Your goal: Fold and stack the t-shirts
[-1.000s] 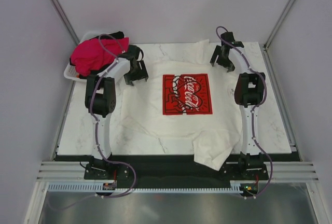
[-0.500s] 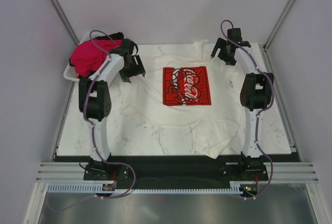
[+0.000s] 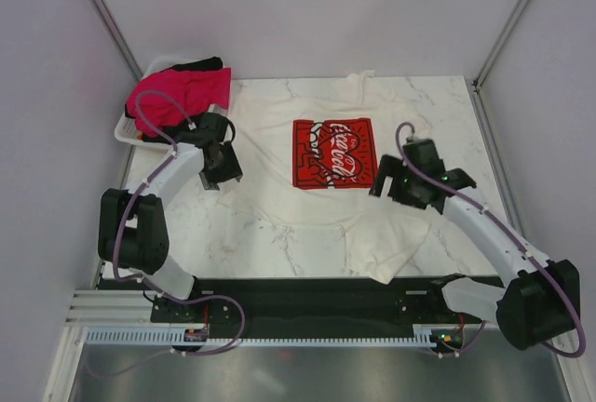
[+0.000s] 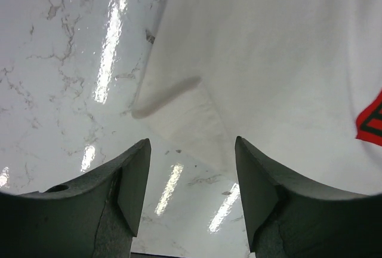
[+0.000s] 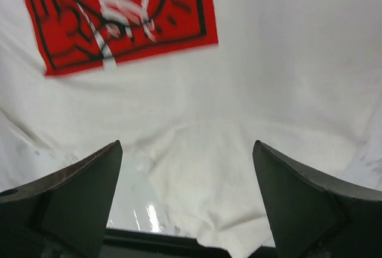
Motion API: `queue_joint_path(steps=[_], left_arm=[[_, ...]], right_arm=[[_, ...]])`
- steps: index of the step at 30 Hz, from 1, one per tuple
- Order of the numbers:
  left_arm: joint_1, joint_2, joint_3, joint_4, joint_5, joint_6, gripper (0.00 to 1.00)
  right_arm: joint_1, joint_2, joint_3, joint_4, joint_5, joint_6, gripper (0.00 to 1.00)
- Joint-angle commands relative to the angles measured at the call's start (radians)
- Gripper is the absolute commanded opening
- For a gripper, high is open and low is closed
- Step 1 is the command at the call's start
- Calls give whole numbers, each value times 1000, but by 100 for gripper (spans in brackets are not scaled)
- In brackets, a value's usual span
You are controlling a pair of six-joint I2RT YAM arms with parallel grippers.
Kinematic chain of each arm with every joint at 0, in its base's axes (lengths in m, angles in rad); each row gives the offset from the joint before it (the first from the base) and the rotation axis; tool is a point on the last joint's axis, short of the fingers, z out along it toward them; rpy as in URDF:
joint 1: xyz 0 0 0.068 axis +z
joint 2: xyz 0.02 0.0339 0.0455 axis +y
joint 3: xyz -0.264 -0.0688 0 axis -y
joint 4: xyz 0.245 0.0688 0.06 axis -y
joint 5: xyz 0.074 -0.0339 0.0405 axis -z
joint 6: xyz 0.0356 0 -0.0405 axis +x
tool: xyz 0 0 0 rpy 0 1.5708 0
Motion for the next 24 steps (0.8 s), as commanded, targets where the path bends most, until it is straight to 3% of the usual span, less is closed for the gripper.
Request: queue_joint_path(steps=[1, 7, 18, 24], left_arm=[[-20, 51, 3, 51, -59, -24, 65], [-69, 143, 25, 51, -114, -53, 61], [-148, 295, 42, 36, -195, -142, 57], [-174, 264, 6, 25, -229, -210, 48]], right_arm=[[169, -59, -171, -25, -94, 89, 98], [310, -244, -326, -35, -42, 178, 98], [312, -384, -332, -163, -53, 126, 98], [312, -437, -360, -206, -71, 96, 98]])
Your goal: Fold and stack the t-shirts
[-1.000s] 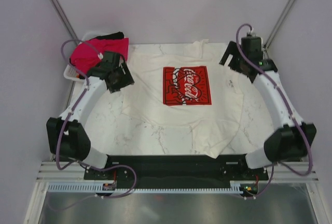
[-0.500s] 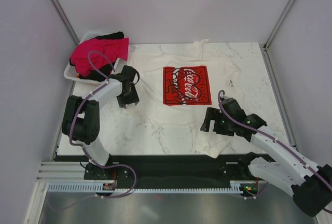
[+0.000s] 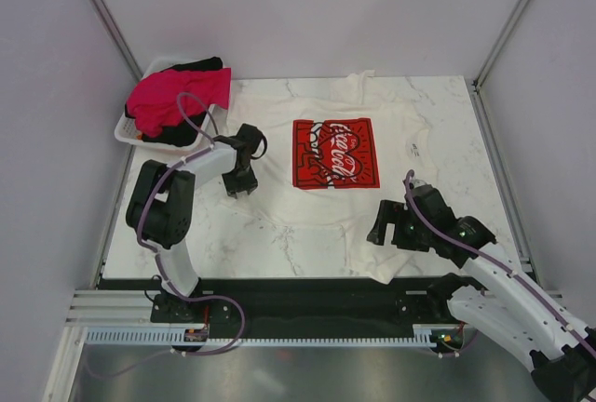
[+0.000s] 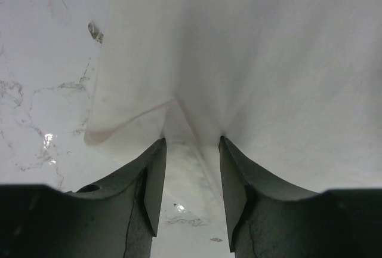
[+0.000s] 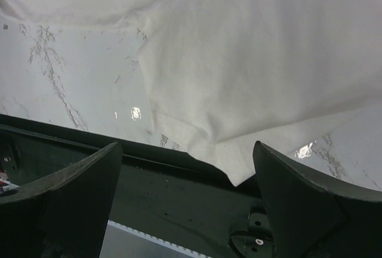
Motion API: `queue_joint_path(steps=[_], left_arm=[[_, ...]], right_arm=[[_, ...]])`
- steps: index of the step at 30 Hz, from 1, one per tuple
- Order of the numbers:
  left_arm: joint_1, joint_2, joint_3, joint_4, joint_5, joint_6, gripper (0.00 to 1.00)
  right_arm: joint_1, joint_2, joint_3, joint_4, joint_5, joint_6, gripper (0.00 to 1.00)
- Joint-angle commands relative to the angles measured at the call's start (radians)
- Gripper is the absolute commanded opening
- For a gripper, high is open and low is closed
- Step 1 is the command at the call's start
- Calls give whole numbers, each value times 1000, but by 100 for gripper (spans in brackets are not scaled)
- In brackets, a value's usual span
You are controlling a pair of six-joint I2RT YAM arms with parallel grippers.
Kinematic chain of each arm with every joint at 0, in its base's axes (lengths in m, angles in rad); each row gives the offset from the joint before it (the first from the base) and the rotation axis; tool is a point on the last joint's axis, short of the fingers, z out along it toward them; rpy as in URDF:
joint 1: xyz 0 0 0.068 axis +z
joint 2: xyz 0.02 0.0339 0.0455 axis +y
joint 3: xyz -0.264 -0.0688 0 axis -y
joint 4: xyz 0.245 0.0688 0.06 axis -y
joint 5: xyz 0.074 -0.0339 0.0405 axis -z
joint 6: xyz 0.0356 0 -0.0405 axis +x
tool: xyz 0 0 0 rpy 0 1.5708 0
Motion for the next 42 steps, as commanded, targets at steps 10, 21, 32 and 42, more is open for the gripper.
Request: queue_joint_path(steps=[10, 21, 32, 42], left_arm=[[-20, -182, -106, -77, -113, -150, 24], [-20, -254, -166, -79, -122, -142, 3], [-74, -463, -343, -57, -39, -238, 2], [-80, -615, -416, -39, -13, -220, 2]], right_arm=[[6, -12, -44, -33, 24, 29, 98], [6, 16, -61, -33, 50, 46, 98], [78, 56, -169, 39, 94, 248, 98], [205, 183, -215, 117, 182, 331, 45]])
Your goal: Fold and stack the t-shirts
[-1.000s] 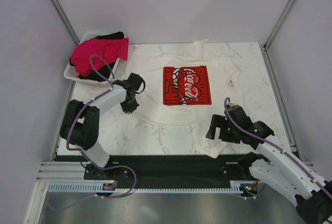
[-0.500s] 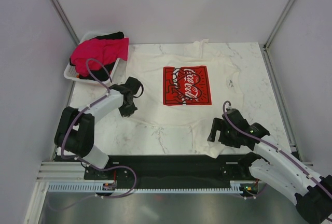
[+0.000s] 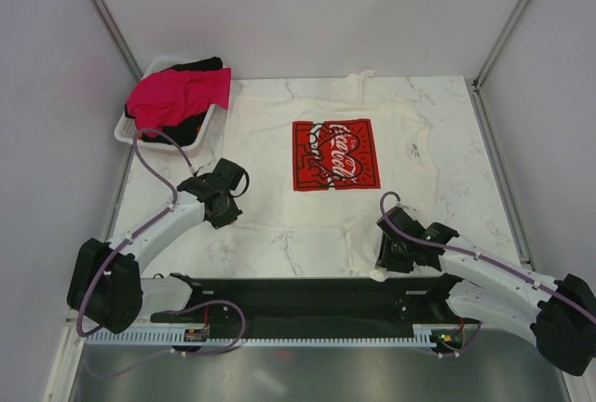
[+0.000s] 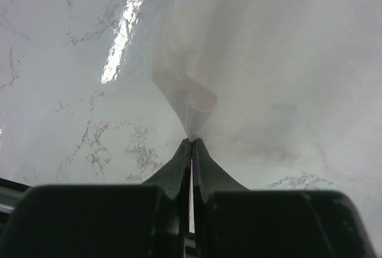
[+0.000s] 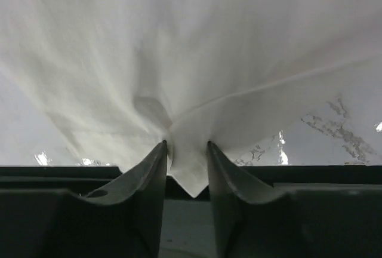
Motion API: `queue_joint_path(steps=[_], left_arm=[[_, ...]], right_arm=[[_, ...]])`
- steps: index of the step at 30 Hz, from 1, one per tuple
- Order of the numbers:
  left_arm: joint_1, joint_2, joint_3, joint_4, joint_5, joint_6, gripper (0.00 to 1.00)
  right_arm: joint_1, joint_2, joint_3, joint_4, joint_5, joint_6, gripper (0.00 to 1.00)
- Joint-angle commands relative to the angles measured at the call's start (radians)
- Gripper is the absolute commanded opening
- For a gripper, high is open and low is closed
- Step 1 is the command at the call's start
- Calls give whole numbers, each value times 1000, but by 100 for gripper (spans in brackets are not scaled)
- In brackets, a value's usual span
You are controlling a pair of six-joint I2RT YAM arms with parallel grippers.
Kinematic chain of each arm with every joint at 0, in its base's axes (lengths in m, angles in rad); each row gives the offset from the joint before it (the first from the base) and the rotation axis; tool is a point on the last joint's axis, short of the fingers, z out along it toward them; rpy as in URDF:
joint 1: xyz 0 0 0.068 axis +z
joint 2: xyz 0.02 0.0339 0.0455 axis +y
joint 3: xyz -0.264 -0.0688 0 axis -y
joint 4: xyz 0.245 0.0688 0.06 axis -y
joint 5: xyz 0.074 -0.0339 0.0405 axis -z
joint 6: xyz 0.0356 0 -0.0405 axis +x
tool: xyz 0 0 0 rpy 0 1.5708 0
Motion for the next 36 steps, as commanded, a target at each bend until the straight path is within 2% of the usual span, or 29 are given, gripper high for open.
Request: queue_joint_path(steps=[1, 2, 3, 4, 7, 14, 21, 25, 30, 36], left_arm=[[-1, -45, -2, 22, 6, -23, 2], [-1, -51, -3, 22, 8, -19, 2], [-1, -66, -6, 22, 14, -18, 2], [-1, -74, -8, 20, 17, -15, 2], [-1, -118, -2, 5, 41, -4, 2], [-3, -263, 32, -104, 49, 14, 2], [-1, -327, 81, -181, 57, 46, 2], [0, -255, 154, -185, 20, 88, 2], [34, -113, 254, -193, -34, 161, 2], [104, 41, 409, -191, -55, 252, 2]], right_arm=[[9, 7, -20, 45, 55, 54, 37], [9, 7, -19, 45, 55, 56, 26], [10, 7, -19, 41, 55, 57, 6], [10, 6, -11, 36, 47, 59, 0], [19, -22, 16, -14, 41, 70, 0], [24, -204, 205, -299, 114, 62, 0], [26, -232, 326, -349, 176, 56, 0], [24, -125, 444, -343, 306, -2, 0], [-2, 121, 692, -327, 489, -108, 0], [-178, 366, 940, -226, 492, -352, 0]])
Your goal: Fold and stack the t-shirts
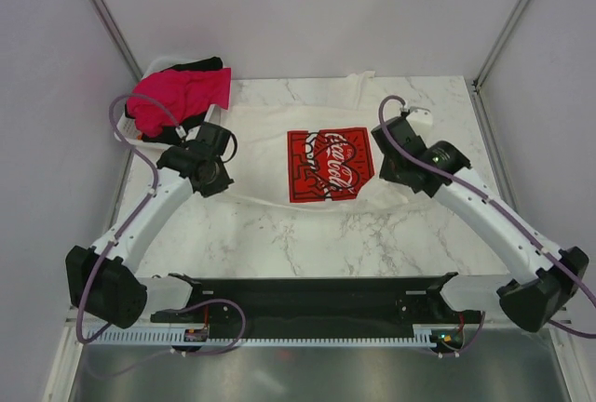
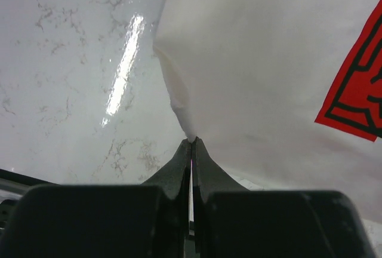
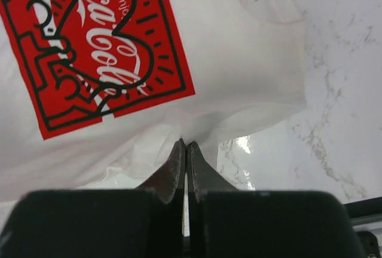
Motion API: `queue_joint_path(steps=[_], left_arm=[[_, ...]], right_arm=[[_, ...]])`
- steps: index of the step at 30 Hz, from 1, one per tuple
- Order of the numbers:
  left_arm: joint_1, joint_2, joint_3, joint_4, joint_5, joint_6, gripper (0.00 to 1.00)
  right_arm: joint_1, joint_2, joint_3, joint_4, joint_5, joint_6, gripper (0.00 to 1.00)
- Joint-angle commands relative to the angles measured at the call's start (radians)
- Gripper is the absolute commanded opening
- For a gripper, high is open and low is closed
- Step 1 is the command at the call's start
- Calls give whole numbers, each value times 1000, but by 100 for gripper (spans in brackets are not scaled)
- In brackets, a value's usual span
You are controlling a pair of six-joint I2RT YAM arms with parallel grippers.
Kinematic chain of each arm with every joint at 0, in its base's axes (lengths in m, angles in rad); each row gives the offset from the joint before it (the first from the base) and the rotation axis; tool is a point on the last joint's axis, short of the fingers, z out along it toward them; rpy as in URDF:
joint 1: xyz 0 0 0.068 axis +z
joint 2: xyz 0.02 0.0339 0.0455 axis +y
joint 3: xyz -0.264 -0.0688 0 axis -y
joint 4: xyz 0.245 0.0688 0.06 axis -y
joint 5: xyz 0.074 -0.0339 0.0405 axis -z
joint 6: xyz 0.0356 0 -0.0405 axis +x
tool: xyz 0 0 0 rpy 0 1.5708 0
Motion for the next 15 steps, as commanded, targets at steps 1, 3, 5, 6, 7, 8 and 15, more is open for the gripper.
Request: queue_joint_path(steps=[1, 3, 5, 6, 7, 8, 15], left_arm=[[39, 88, 113, 0, -54, 103, 2], [65, 134, 138, 10, -45, 127, 2], [94, 200, 177, 26, -23, 141, 2], [101, 221, 190, 30, -24, 156, 2], [110, 246, 216, 36, -26, 161, 2], [125, 287, 229, 43, -28, 170, 2], [194, 522, 385, 70, 37, 230, 2]], right_arm=[[-90, 130, 148, 84, 59, -178, 0], [-132, 187, 192, 111, 44, -250, 0], [-159, 273, 257, 142, 45, -310, 0], [-167, 301, 283, 147, 45, -323, 0], [-178, 354, 327, 157, 42, -337, 0], [-198, 381, 350, 162, 39, -349, 0], [-261, 612, 597, 173, 27, -410, 0]])
